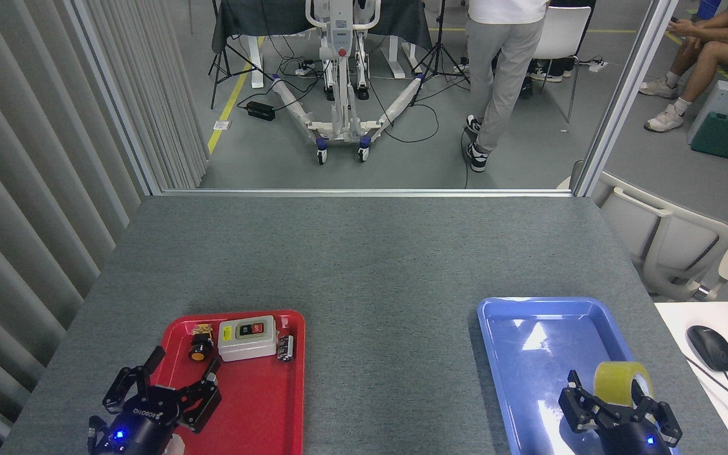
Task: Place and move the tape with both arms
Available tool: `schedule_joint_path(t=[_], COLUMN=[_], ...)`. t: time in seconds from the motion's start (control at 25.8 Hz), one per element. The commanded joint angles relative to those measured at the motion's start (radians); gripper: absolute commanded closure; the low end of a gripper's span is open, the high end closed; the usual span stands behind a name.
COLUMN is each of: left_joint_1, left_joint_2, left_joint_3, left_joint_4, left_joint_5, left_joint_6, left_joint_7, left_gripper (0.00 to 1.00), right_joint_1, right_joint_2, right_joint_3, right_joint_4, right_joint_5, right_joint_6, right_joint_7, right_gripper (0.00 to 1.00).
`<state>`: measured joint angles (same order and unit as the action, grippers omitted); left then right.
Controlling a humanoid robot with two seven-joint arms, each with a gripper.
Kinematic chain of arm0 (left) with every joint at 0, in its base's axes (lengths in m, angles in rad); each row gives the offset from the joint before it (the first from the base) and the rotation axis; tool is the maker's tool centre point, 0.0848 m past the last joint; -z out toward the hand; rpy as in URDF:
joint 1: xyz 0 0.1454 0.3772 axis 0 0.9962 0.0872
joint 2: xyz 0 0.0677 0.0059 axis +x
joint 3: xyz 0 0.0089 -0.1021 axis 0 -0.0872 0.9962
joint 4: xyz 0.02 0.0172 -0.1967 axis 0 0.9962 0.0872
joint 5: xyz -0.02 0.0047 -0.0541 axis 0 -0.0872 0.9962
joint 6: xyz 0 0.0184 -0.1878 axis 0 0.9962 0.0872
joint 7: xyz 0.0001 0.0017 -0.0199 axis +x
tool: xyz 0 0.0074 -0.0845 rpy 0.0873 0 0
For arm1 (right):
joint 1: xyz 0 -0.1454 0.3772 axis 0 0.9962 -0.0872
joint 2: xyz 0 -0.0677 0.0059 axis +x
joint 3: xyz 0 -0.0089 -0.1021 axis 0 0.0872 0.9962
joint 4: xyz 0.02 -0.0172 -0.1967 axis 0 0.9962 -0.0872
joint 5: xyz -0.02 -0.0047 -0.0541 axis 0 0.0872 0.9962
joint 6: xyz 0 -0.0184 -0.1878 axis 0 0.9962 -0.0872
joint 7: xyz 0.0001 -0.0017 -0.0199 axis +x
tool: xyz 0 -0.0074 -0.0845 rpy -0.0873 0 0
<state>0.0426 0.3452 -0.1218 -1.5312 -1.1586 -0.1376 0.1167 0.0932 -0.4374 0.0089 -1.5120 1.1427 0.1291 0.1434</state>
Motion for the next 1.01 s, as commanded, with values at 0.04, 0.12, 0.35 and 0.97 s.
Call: schedule_joint_path(t=[0.04, 0.12, 0.35, 0.97], left_joint_1=[-0.004, -0.004, -0.009, -0.009], left_joint_2=[0.000, 0.000, -0.002, -0.022], left_joint_3=[-0.006, -0.006, -0.007, 0.007], left_joint_4=[0.006, 0.006, 0.008, 0.006], left_joint_5=[0.002, 0.002, 0.002, 0.004], left_joint_6=[-0.002, -0.002, -0.002, 0.013], left_joint_7=[0.000, 0.000, 0.000, 0.035], left_gripper=[0.00, 0.00, 0.00, 0.00], right_joint_1=[-0.004, -0.006, -0.013, 0.014], right_joint_2=[-0.003, -0.001, -0.004, -0.004], right_joint_3=[0.005, 0.006, 0.026, 0.014], right_joint_4=[0.012, 0.013, 0.016, -0.007], right_joint_5=[-0.008, -0.008, -0.008, 0.003], right_joint_6=[0.034, 0.044, 0.072, -0.098], right_joint_7=[0.085, 0.120, 0.134, -0.378], right_gripper=[0.00, 0.00, 0.00, 0.00])
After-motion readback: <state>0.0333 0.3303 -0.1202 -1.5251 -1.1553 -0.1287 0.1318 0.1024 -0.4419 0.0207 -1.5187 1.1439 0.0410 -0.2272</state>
